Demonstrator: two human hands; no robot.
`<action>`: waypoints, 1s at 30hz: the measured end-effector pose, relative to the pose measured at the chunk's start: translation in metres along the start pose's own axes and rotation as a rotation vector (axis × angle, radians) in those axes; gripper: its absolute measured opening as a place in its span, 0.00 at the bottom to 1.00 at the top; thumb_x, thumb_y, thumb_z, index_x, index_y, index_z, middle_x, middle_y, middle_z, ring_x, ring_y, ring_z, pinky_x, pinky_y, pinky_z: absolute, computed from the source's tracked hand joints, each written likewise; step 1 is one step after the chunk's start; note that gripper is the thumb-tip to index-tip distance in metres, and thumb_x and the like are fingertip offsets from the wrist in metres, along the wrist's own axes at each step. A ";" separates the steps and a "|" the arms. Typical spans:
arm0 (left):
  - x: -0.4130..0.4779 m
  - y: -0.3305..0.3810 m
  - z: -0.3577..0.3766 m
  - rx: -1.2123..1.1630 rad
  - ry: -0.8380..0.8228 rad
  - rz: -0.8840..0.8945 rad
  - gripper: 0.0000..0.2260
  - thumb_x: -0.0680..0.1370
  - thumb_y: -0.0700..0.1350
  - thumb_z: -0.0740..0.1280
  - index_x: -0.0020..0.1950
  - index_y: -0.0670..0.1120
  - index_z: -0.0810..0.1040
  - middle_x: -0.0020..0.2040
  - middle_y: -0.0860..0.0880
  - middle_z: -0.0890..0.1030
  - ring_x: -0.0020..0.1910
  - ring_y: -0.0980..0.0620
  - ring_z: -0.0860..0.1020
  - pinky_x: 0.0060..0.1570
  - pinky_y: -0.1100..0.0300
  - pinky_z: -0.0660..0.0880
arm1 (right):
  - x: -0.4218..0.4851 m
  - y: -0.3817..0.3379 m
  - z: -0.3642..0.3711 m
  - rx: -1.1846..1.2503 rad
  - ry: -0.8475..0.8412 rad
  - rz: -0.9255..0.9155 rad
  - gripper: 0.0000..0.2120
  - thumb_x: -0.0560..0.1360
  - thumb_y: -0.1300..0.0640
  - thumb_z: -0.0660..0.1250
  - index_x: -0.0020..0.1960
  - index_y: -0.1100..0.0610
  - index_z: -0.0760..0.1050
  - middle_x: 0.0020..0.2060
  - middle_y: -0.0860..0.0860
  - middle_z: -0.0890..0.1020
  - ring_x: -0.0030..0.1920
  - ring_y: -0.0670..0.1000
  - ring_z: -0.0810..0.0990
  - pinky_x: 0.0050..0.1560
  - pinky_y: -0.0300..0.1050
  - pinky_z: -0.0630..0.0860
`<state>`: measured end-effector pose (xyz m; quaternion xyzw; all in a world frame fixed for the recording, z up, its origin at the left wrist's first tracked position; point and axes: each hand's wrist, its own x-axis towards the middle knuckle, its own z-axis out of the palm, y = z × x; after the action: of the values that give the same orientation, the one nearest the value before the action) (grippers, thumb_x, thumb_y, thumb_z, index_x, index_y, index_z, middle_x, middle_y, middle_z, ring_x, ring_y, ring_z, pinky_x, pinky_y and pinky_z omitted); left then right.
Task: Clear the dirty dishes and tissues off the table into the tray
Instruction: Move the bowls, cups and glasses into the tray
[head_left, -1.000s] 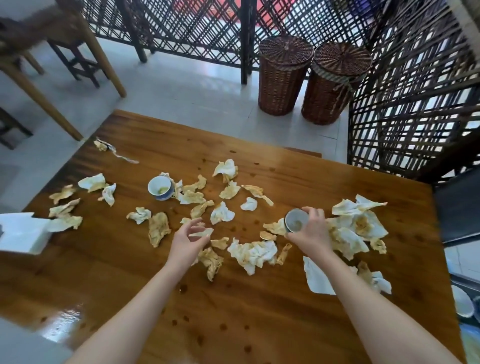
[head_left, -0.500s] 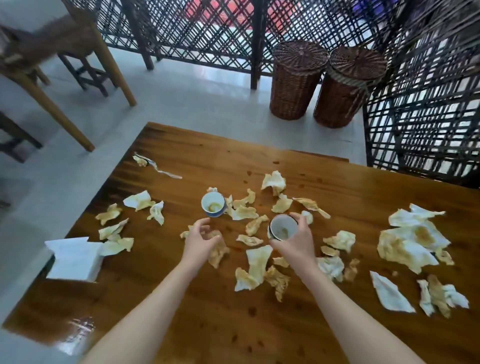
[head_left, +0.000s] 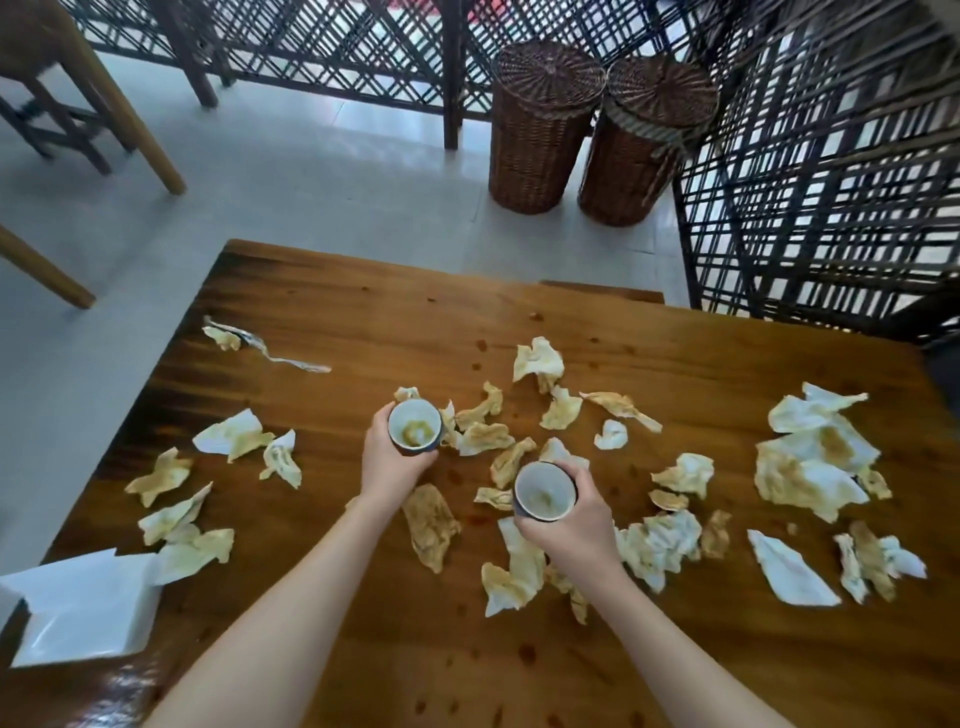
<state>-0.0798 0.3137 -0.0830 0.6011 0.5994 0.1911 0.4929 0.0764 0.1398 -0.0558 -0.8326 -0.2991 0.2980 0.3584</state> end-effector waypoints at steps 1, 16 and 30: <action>0.002 0.000 0.002 0.006 0.014 0.017 0.36 0.66 0.39 0.79 0.70 0.47 0.67 0.66 0.47 0.73 0.65 0.47 0.71 0.65 0.48 0.70 | -0.001 0.002 -0.002 -0.002 -0.001 0.005 0.36 0.58 0.48 0.80 0.61 0.40 0.67 0.54 0.37 0.74 0.56 0.43 0.74 0.55 0.42 0.77; -0.097 0.050 0.077 0.019 -0.154 0.308 0.29 0.63 0.50 0.81 0.55 0.65 0.69 0.50 0.69 0.74 0.53 0.68 0.74 0.46 0.73 0.72 | -0.053 0.053 -0.085 0.102 0.231 0.140 0.36 0.59 0.49 0.81 0.62 0.45 0.68 0.53 0.41 0.73 0.55 0.46 0.73 0.52 0.38 0.73; -0.294 0.080 0.247 0.036 -0.390 0.470 0.33 0.62 0.46 0.81 0.63 0.52 0.71 0.57 0.53 0.78 0.58 0.52 0.76 0.60 0.50 0.76 | -0.174 0.184 -0.255 0.098 0.480 0.104 0.36 0.58 0.48 0.81 0.61 0.43 0.66 0.51 0.38 0.73 0.52 0.43 0.73 0.50 0.33 0.73</action>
<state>0.1044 -0.0275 -0.0200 0.7573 0.3413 0.1703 0.5301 0.1983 -0.1948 -0.0049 -0.8755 -0.1476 0.1240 0.4432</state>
